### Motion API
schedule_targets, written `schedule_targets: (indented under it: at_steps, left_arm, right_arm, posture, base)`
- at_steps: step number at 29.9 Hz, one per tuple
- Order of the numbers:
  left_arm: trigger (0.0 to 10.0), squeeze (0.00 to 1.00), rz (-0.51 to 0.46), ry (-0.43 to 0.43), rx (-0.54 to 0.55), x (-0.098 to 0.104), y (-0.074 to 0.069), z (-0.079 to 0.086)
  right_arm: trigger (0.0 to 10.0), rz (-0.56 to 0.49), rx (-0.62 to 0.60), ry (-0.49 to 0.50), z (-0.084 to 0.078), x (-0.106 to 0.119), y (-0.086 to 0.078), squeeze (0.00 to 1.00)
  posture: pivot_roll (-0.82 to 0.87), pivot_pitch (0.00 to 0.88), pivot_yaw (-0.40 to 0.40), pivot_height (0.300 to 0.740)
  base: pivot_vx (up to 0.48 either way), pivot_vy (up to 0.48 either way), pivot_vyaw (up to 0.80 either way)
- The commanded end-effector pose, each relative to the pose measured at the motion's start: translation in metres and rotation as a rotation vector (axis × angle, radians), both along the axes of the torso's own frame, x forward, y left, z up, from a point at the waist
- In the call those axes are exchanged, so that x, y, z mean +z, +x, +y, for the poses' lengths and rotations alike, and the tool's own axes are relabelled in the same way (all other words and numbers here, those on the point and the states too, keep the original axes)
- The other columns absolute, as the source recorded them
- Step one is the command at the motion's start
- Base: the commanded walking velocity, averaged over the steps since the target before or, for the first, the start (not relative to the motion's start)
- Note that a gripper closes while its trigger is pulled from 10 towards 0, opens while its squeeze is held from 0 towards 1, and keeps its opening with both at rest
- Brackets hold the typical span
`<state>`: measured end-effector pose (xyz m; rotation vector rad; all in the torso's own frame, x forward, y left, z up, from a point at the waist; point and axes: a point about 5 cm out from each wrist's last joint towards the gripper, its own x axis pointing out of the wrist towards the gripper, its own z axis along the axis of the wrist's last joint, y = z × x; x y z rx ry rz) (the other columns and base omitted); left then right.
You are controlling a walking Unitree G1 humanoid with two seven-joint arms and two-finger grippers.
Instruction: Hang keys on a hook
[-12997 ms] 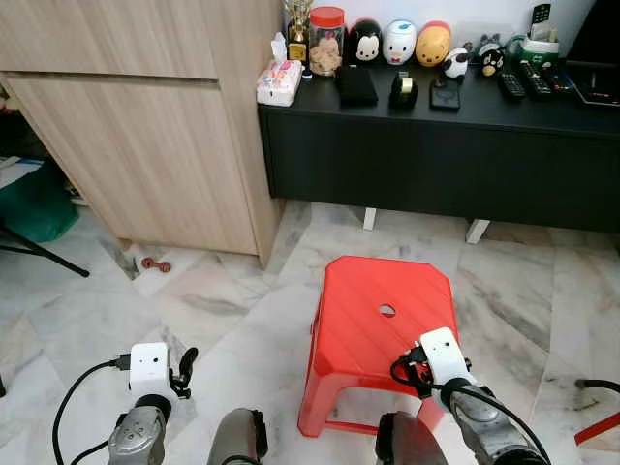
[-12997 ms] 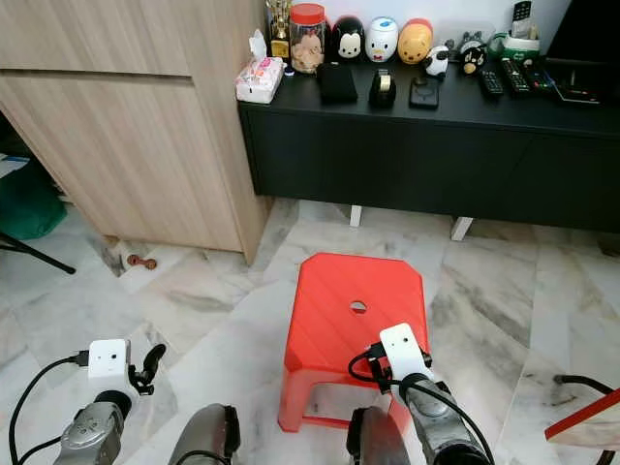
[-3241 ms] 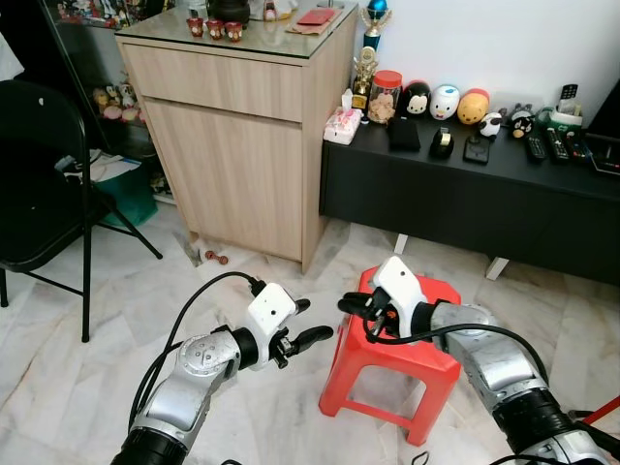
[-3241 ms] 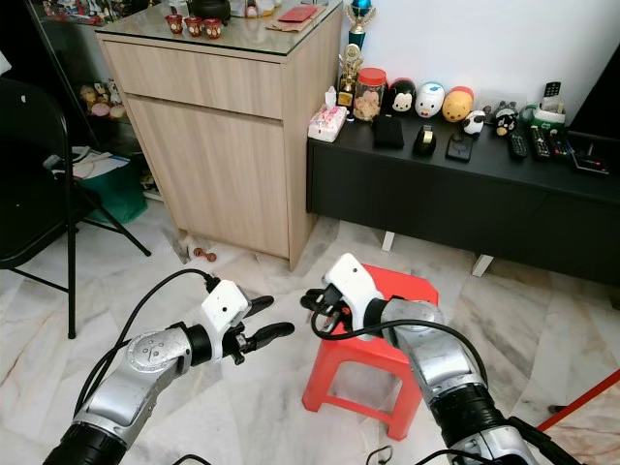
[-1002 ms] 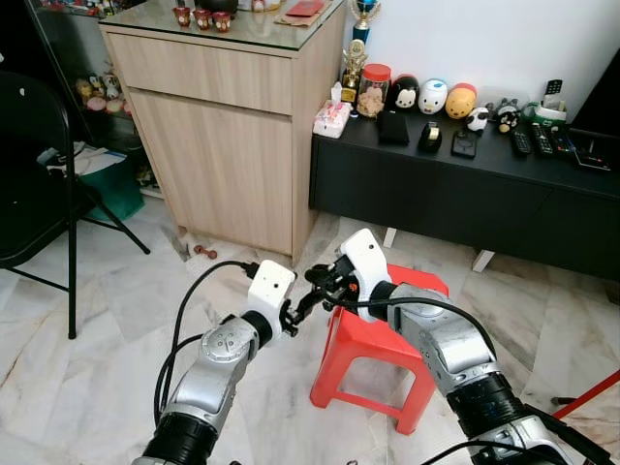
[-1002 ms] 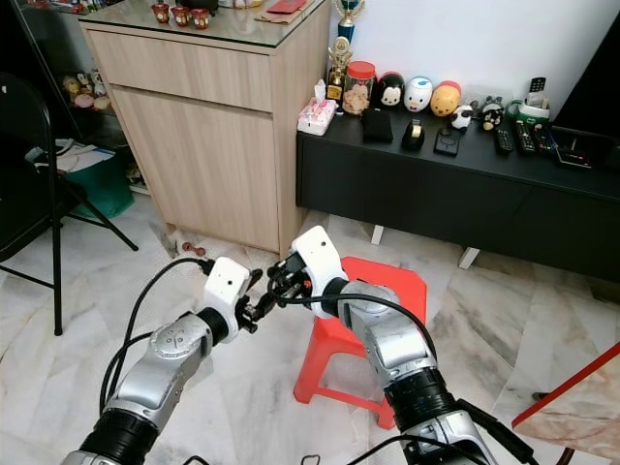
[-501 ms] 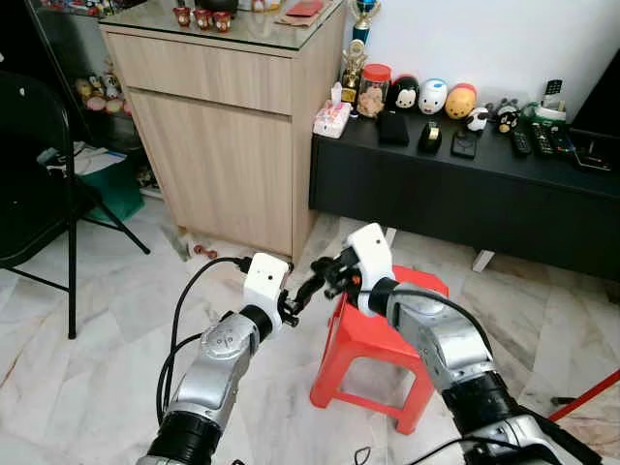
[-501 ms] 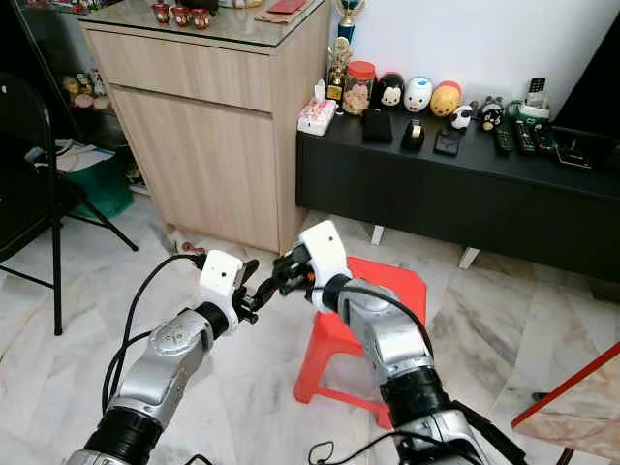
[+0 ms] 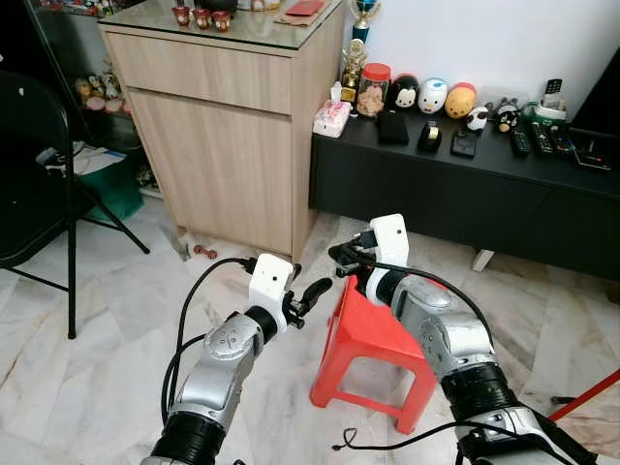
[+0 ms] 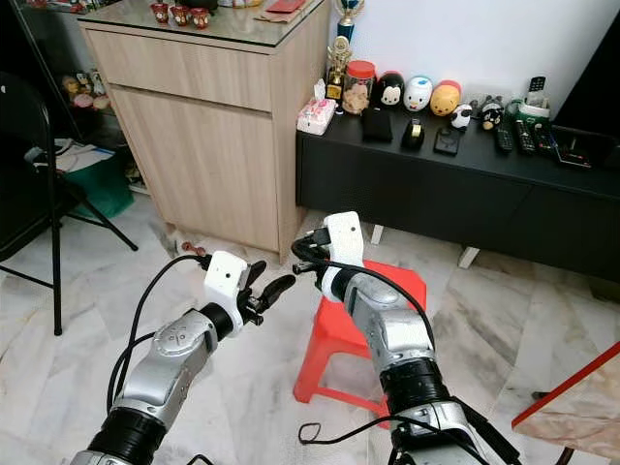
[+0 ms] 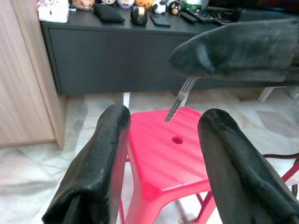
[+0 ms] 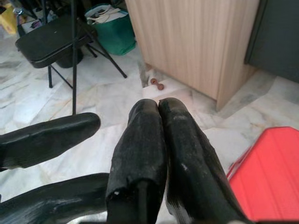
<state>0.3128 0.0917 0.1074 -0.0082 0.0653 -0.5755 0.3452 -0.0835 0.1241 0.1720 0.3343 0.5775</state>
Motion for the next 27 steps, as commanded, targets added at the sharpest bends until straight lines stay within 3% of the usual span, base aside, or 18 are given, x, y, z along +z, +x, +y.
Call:
schedule_targets:
  at_steps: [1, 27]
  left_arm:
    - [10.0, 0.0, -0.016, 0.009, -0.034, 0.002, -0.001, -0.005]
    - [10.0, 0.0, -0.03, 0.065, -0.026, -0.001, 0.005, -0.014]
  right_arm:
    - [10.0, 0.003, 0.015, -0.009, 0.003, 0.003, 0.001, 0.0]
    - [10.0, 0.023, 0.081, 0.017, 0.022, 0.004, -0.005, 0.0]
  posture:
    - [0.13, 0.061, -0.076, 0.74]
    - [0.13, 0.064, -0.081, 0.74]
  base:
    - [0.0, 0.0, 0.0]
    - [0.0, 0.0, 0.0]
